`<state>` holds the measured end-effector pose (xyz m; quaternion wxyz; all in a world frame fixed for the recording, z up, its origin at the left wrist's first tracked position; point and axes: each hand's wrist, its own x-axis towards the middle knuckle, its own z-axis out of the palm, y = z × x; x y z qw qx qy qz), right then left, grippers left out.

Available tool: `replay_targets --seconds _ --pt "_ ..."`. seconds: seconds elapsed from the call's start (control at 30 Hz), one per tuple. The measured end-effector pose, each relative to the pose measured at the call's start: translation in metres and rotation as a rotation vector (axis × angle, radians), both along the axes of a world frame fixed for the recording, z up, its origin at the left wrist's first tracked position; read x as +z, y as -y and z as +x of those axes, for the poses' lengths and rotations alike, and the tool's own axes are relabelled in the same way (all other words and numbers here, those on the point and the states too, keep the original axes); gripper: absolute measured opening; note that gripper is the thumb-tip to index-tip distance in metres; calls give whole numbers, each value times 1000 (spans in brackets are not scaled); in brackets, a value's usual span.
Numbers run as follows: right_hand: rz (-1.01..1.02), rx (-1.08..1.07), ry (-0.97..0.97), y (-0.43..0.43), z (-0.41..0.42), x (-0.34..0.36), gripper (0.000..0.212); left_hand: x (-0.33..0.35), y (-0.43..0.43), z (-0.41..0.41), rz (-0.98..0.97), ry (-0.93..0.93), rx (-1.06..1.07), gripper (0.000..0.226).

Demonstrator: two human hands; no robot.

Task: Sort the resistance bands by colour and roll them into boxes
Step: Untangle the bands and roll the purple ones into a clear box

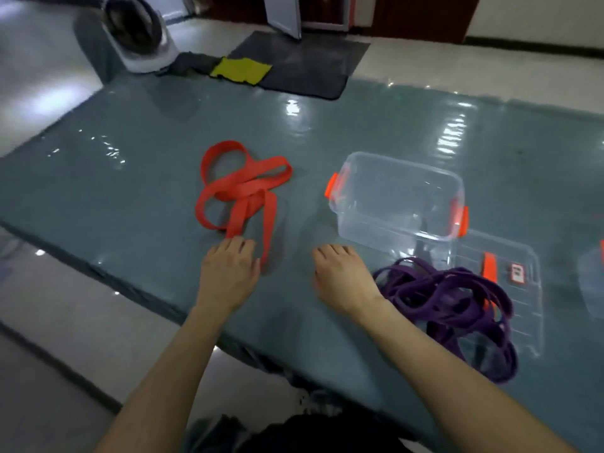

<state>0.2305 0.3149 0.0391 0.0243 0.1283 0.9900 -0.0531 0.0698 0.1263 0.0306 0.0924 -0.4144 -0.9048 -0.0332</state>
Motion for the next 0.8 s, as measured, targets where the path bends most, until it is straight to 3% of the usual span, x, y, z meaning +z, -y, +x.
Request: replay_targets --seconds 0.13,0.27,0.47,0.53,0.6,0.67,0.73,0.8 --pt "-93 0 19 16 -47 -16 32 -11 41 -35 -56 39 66 39" --pt "-191 -120 25 33 -86 -34 45 -19 62 -89 -86 166 148 36" --pt "-235 -381 52 32 -181 -56 62 -47 27 -222 117 454 245 58" --pt "-262 -510 77 37 -213 -65 80 -56 9 -258 175 581 293 69" --pt "-330 -614 141 47 -240 -73 117 -67 -8 -285 213 749 338 73" --pt "-384 -682 217 64 -260 -80 153 -77 -20 -301 222 896 368 60" --pt "-354 -707 259 81 -273 -88 164 -81 -26 -310 302 1069 392 47" --pt "-314 -726 279 91 -283 -92 161 -76 -25 -320 495 1255 410 43"
